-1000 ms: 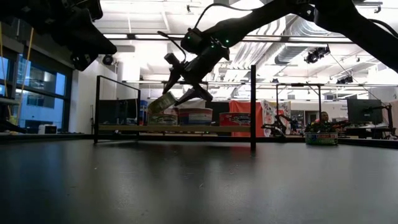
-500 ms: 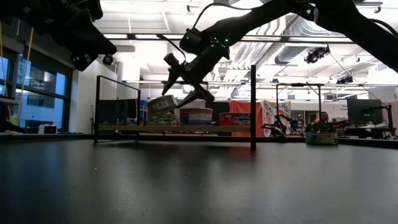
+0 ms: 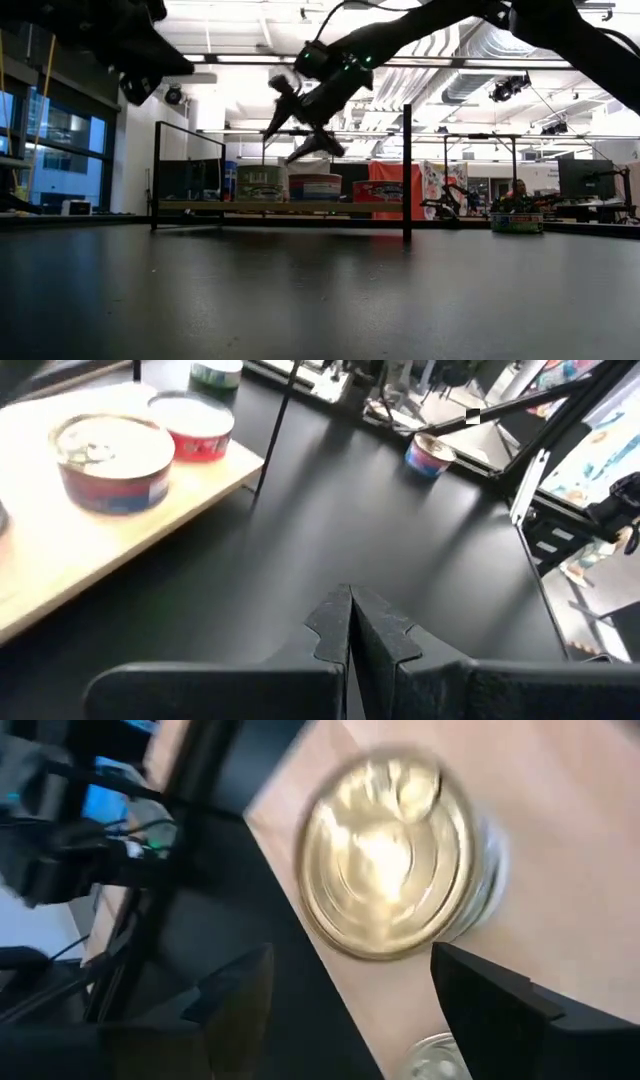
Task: Stack canned seafood by type on shelf
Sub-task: Put the bottom green tuna can on the shelf
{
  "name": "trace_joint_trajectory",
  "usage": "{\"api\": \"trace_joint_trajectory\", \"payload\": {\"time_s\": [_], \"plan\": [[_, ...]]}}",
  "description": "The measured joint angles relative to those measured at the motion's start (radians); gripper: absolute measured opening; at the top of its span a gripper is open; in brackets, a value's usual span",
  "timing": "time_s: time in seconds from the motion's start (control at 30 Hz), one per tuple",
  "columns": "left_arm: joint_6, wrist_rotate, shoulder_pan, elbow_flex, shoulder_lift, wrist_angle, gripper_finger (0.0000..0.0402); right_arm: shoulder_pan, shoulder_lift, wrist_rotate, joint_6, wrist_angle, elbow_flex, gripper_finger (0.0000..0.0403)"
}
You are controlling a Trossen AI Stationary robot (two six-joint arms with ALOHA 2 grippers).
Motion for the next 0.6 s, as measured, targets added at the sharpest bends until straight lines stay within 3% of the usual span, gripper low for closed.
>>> {"api": "trace_joint_trajectory", "payload": {"time_s": [0.2,0.33,0.43,0.6], "plan": [[0.104,0.003,-0.001,0.106,0.022,-0.095,0.0,-0.02,-0.107,-0.015,-0.13,-0.004,0.0,0.0261],[0.075,0.098,-0.043,0.179,0.058,-0.269,0.0,0.025,-0.204,0.006,-0.246,-0.082,0.001,0.0243],[-0.01,0.158,-0.144,0.195,0.085,-0.408,0.0,0.11,-0.257,0.075,-0.334,-0.235,0.002,0.0199],[-0.198,0.165,-0.421,0.196,0.124,-0.471,0.0,0.299,-0.277,0.21,-0.405,-0.549,0.001,0.0078]]}}
